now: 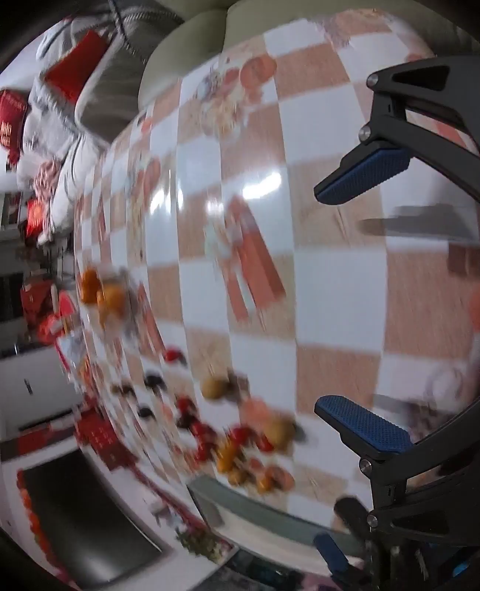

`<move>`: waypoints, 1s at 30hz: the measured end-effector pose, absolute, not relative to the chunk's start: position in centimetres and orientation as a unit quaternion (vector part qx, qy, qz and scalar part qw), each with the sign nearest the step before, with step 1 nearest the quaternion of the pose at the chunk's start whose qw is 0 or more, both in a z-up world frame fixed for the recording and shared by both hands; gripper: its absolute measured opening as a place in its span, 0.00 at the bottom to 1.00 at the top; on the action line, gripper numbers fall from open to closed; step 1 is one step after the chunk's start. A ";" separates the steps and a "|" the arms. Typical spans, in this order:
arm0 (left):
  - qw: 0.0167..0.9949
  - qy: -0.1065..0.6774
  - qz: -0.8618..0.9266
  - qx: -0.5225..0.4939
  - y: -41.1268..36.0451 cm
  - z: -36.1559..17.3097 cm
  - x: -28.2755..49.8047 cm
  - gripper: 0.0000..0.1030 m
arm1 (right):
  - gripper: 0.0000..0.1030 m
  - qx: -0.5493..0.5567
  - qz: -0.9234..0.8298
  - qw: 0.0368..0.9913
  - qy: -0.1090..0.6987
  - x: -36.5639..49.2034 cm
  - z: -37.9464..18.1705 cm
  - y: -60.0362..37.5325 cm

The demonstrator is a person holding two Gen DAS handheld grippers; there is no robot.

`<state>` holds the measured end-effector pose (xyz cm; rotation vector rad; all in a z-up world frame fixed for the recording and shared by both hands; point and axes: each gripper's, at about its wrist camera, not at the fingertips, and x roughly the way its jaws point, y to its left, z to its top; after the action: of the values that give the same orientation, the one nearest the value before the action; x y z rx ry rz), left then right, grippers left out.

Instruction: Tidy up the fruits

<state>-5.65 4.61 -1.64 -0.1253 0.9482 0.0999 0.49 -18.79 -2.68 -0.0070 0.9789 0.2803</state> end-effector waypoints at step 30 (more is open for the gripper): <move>0.859 0.505 0.070 -0.036 4.9 -3.6 -4.9 1.00 | 1.00 -0.030 0.165 0.853 0.495 -0.4 -3.2 -15.7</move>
<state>-4.86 4.94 -3.61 -0.0763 1.0605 0.1467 -0.37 -15.68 -3.18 -0.0633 1.0409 0.3469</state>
